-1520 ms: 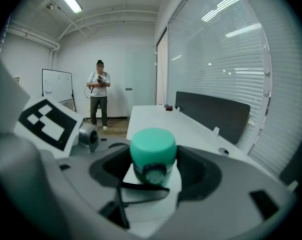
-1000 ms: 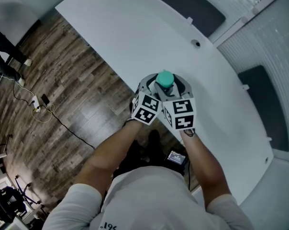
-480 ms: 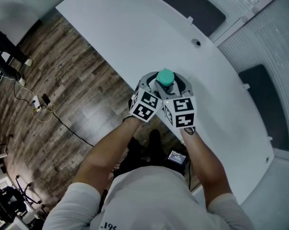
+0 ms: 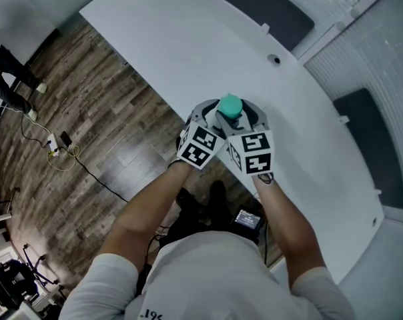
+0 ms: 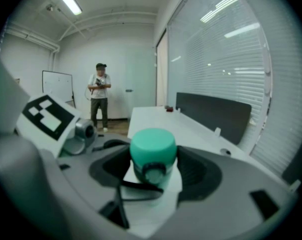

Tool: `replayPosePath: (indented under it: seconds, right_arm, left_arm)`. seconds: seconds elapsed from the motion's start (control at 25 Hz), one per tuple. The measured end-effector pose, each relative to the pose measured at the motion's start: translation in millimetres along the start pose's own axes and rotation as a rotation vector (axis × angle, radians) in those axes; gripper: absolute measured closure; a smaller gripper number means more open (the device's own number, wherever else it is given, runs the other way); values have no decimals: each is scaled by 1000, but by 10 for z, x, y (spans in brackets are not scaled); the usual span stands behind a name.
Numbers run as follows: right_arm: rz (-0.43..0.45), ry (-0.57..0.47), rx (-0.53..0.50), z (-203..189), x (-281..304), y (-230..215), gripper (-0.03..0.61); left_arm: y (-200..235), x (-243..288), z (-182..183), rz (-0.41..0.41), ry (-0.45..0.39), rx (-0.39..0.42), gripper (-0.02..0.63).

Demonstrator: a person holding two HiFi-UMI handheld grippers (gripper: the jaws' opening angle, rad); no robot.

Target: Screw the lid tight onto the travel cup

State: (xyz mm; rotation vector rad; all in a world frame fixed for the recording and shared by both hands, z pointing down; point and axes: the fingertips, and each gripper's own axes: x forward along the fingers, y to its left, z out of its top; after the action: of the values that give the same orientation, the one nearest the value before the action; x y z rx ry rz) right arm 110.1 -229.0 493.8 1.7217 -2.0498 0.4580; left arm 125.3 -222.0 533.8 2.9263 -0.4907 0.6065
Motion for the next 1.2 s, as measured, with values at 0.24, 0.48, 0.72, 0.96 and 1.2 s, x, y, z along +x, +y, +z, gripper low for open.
replayPosePath:
  seconds: [0.24,0.48,0.72,0.96,1.2]
  right_arm:
    - [5,2,-2,-5,16,2,276]
    - [10,4,5,34,2,20,276]
    - [24,-22,-9,143,-31,14,276]
    - [22,-37,-15,223,-126,-2,276]
    - [24,-69,-23,367,-251,-18,276]
  left_arm:
    - [9,-30,4,3,-3,-7,295]
    - [25,-102,26,10,-6,-8,295]
    - [32,-170,82,9,-15,0,295]
    - [54,-305,192,5,-29,9,295]
    - [82,-448,370,2,-64,5,295]
